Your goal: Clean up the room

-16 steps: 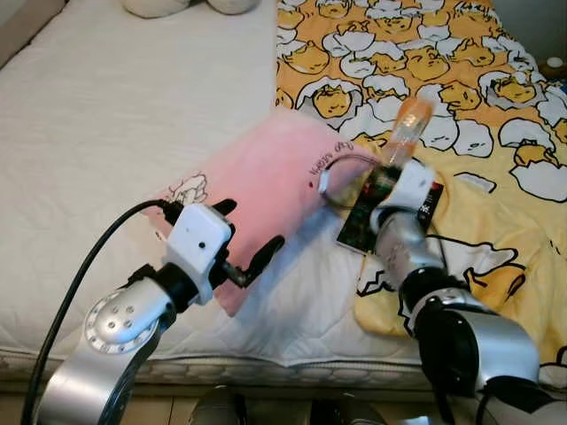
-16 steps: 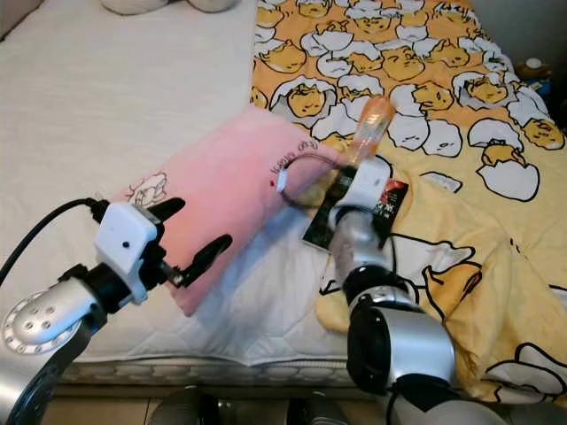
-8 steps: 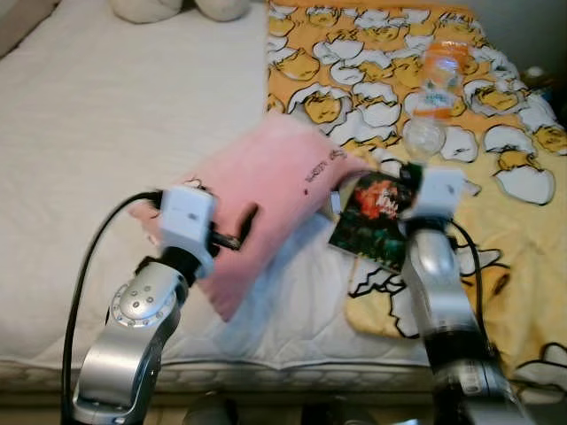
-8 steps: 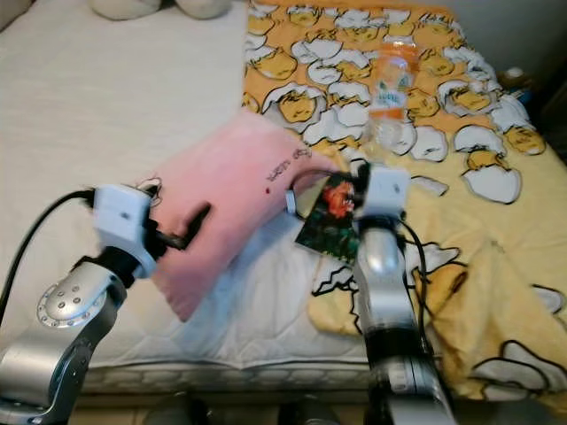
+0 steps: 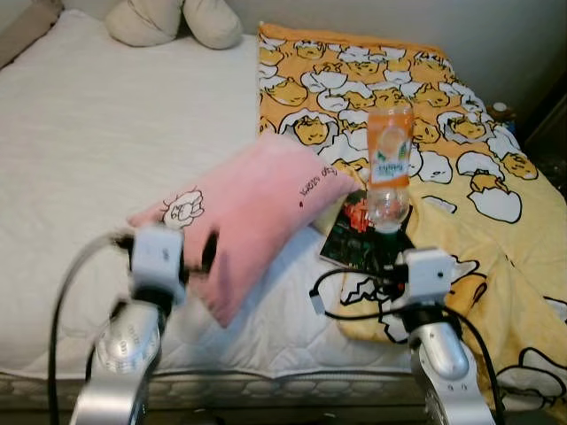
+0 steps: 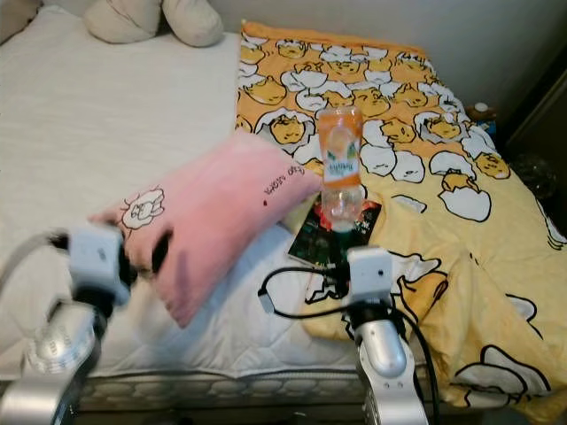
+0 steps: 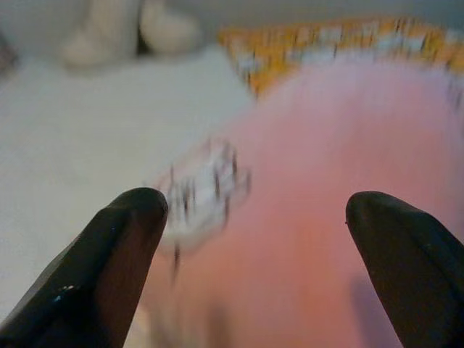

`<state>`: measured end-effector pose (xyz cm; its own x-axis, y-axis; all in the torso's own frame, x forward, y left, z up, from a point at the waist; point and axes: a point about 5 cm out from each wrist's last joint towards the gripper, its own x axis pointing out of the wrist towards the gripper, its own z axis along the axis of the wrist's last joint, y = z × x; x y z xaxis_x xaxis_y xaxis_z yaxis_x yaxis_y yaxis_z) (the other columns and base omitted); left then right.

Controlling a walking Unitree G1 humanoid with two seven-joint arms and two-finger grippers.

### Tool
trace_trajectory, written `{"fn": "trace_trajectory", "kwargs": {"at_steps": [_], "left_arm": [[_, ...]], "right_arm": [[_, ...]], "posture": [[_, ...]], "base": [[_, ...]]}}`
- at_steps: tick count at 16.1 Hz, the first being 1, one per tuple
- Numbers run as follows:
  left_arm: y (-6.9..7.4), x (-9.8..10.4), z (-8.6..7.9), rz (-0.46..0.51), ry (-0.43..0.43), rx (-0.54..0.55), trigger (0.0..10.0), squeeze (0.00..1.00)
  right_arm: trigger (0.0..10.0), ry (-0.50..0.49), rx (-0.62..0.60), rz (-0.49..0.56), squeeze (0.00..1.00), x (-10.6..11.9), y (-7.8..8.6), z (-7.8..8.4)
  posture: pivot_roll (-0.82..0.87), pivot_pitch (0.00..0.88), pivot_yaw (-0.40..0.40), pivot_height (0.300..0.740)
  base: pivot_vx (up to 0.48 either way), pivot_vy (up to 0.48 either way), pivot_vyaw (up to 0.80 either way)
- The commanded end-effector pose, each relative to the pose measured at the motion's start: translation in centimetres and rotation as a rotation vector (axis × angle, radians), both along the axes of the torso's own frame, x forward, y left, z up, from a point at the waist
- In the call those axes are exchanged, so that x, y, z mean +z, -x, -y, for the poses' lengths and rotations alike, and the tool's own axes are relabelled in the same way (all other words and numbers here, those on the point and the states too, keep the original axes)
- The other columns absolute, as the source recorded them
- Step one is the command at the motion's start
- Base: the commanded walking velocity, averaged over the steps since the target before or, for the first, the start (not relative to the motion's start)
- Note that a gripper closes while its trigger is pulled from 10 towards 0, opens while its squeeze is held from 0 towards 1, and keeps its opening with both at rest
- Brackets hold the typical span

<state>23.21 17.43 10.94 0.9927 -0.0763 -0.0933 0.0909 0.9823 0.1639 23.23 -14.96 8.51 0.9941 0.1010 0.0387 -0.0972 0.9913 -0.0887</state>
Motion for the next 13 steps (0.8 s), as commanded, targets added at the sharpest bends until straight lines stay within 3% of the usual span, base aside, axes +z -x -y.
{"fn": "trace_trajectory", "kwargs": {"at_steps": [1, 5, 6, 7, 9, 11, 12, 13], "left_arm": [[-0.9, 1.7, 1.0, 0.072, 0.035, -0.034, 10.0, 0.0], [-2.9, 3.4, 1.5, 0.13, 0.08, -0.039, 10.0, 0.0], [-2.9, 3.4, 1.1, 0.129, 0.088, -0.012, 10.0, 0.75], [-3.0, 3.2, 0.0, 0.11, 0.188, 0.078, 10.0, 1.0], [-3.0, 2.6, -0.9, 0.063, 0.278, 0.177, 10.0, 1.0], [-3.0, 2.4, -0.9, 0.062, 0.241, 0.177, 10.0, 1.0], [-3.1, 2.7, -0.6, 0.083, 0.194, 0.144, 10.0, 0.0], [-3.1, 3.0, -0.5, 0.103, 0.18, 0.126, 10.0, 0.0]], "right_arm": [[0.0, -0.011, -0.072, 0.0, 0.0, 0.2, -0.6, 1.0], [0.0, -0.074, -0.109, 0.034, 0.0, 1.3, -2.1, 0.8], [0.0, -0.095, -0.126, 0.021, 0.0, 1.2, -2.0, 1.0], [0.0, -0.158, -0.174, -0.012, 0.0, 0.7, -1.9, 1.5], [0.0, -0.218, -0.215, -0.04, 0.0, 0.3, -1.8, 2.0], [0.0, -0.202, -0.21, -0.041, 0.0, 0.2, -2.1, 2.1], [0.0, -0.2, -0.201, -0.042, 0.0, 0.2, -2.3, 2.1], [0.0, -0.202, -0.193, -0.044, 0.0, 0.3, -2.5, 2.1]], "posture": [[0.06, 0.0, -0.063, 0.74], [0.05, 0.0, -0.056, 0.74], [0.05, 0.0, -0.057, 0.74], [0.05, 0.0, -0.057, 0.74], [0.05, 0.0, -0.059, 0.74], [0.05, 0.0, -0.058, 0.74], [0.05, 0.0, -0.057, 0.74], [0.05, 0.0, -0.058, 0.74]], "base": [[0.0, 0.0, 0.0], [0.0, 0.0, 0.0], [0.0, 0.0, 0.0], [0.0, 0.0, 0.0], [0.0, 0.0, 0.0], [0.0, 0.0, 0.0], [0.0, 0.0, 0.0], [0.0, 0.0, 0.0]]}}
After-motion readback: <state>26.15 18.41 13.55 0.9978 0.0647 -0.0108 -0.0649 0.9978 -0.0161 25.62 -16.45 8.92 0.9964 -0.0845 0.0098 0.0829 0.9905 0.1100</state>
